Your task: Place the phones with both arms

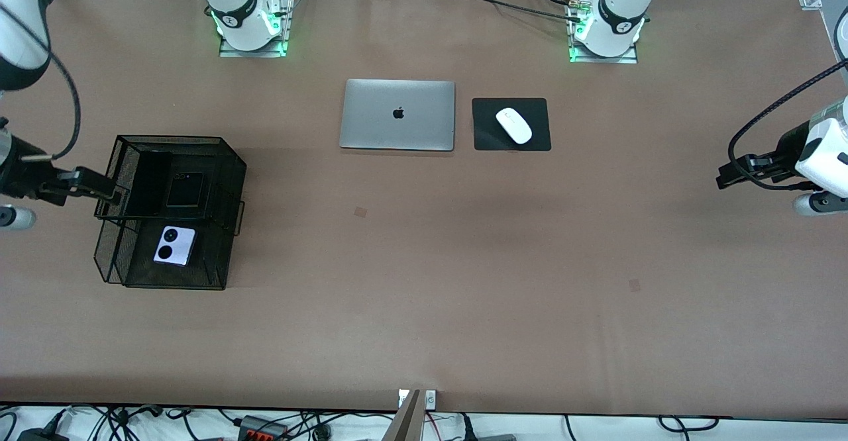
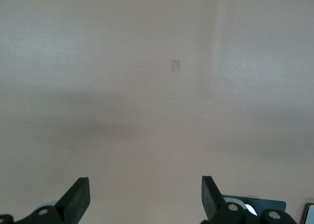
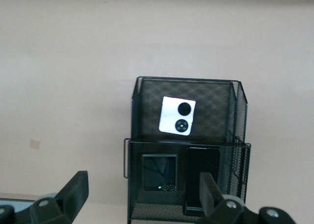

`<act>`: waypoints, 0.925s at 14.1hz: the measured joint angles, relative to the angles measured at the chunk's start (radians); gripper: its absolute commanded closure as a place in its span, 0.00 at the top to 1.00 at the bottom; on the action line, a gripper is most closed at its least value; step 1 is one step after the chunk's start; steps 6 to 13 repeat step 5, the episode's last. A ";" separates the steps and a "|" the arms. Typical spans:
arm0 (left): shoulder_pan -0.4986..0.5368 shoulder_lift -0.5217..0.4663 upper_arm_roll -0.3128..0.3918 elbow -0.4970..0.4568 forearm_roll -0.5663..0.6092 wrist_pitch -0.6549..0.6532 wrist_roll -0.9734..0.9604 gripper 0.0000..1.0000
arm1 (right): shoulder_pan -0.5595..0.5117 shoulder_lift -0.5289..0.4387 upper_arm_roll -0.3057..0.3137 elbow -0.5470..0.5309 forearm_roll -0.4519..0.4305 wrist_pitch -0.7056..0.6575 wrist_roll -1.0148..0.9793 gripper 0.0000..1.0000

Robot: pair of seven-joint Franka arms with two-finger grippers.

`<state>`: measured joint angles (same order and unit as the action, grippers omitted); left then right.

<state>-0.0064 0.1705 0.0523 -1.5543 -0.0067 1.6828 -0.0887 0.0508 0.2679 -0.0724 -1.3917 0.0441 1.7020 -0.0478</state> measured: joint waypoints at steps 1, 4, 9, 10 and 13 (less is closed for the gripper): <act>0.000 0.000 -0.001 0.000 0.000 -0.003 0.000 1.00 | 0.013 -0.010 -0.006 -0.003 0.000 -0.005 0.002 1.00; 0.000 0.000 -0.002 0.000 0.000 -0.007 0.001 1.00 | 0.015 -0.035 -0.020 -0.046 -0.011 -0.010 0.002 1.00; 0.000 0.000 -0.002 0.000 0.000 -0.007 0.001 1.00 | 0.015 -0.046 -0.022 -0.070 -0.025 -0.009 0.002 1.00; 0.000 0.000 -0.002 0.000 0.000 -0.007 0.001 1.00 | 0.015 -0.046 -0.022 -0.070 -0.025 -0.009 0.002 1.00; 0.000 0.000 -0.002 0.000 0.000 -0.007 0.001 1.00 | 0.015 -0.046 -0.022 -0.070 -0.025 -0.009 0.002 1.00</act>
